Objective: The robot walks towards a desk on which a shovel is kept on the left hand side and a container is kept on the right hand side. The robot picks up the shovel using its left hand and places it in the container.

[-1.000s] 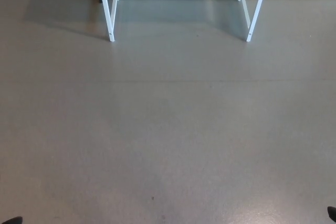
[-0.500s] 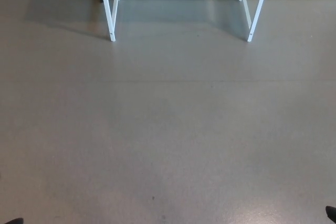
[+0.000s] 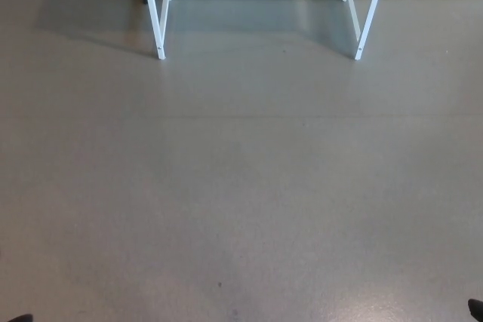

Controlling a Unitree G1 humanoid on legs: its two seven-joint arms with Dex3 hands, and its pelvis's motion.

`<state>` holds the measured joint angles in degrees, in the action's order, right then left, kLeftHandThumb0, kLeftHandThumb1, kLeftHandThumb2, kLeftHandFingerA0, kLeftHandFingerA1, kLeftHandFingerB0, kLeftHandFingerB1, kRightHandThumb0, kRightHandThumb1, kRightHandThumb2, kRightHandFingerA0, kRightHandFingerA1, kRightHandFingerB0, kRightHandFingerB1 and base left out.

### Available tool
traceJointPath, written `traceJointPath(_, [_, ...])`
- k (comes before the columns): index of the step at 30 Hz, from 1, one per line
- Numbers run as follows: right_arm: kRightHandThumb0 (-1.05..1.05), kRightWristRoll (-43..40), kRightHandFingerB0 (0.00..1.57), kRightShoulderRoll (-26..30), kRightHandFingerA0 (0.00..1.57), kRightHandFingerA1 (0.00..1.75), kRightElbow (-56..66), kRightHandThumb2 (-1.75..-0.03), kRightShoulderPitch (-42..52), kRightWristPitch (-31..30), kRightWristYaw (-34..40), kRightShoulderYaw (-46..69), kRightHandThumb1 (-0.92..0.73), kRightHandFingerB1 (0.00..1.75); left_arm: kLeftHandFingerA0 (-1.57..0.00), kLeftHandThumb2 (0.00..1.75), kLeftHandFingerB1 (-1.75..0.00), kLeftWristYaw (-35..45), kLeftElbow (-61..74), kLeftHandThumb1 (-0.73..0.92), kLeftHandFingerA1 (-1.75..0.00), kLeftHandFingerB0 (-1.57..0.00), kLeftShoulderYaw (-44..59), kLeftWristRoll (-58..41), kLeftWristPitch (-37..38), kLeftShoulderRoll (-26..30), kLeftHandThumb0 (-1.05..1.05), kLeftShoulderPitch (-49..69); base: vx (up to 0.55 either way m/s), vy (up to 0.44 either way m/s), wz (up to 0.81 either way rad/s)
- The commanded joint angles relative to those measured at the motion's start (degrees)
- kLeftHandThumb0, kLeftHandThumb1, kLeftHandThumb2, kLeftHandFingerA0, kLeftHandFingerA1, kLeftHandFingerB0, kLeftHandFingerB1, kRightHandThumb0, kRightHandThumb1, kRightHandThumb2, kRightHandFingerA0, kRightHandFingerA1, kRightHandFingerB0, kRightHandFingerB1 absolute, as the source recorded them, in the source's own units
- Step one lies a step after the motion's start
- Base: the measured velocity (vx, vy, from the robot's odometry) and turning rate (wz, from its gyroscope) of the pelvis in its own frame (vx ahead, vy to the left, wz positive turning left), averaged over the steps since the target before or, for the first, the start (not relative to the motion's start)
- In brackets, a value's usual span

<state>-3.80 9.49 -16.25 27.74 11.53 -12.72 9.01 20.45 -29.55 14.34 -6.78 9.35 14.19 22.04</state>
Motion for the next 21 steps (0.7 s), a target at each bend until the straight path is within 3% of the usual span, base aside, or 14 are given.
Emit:
traceJointPath(1, [-0.61, 0.0, 0.12, 0.5, 0.28, 0.5, -0.2, -0.85, 0.8, 2.7, -0.3, 0.1, -0.62, 0.42, -0.27, 0.66, -0.34, 0.4, -0.7, 0.86, -0.4, -0.18, 0.5, -0.3, 3.7, 1.1, -0.74, 0.2, 0.0, 0.0, 0.0])
traceJointPath(17, [-0.6, 0.4, 0.14, 0.5, 0.27, 0.49, -0.5, -0.83, 0.4, 2.5, -0.1, 0.0, -0.63, 0.42, -0.27, 0.66, -0.32, 0.9, -0.8, 0.85, -0.38, -0.18, 0.5, -1.0, 4.1, 1.1, -0.72, 0.3, 0.01, -0.003, 0.06])
traceJointPath(18, [-0.59, 0.8, 0.14, 0.5, 0.27, 0.49, -0.2, -0.83, 0.8, 2.8, 0.2, -0.2, -0.63, 0.42, -0.21, 1.0, -0.44, 0.5, -0.7, 0.67, -0.5, -0.11, 0.5, -0.7, 3.8, 1.1, -0.74, 0.4, 0.0, 0.0, 0.0])
traceJointPath(19, [-0.6, 0.6, 0.14, 0.4, 0.28, 0.51, -0.1, -0.83, 0.9, 2.9, 0.2, -0.2, -0.63, 0.43, -0.27, 0.66, -0.33, 0.5, -0.6, 0.85, -0.38, -0.18, 0.3, -0.6, 3.7, 1.2, -0.72, 0.4, 0.03, 0.003, -0.09])
traceJointPath(21, [-0.6, 0.6, 0.15, 0.4, 0.28, 0.51, 0.0, -0.83, 0.9, 2.8, 0.2, -0.2, -0.62, 0.43, -0.27, 0.66, -0.34, 0.7, -1.1, 0.85, -0.4, -0.17, 0.3, -0.6, 3.6, 1.3, -0.71, -0.1, 0.0, 0.0, 0.0])
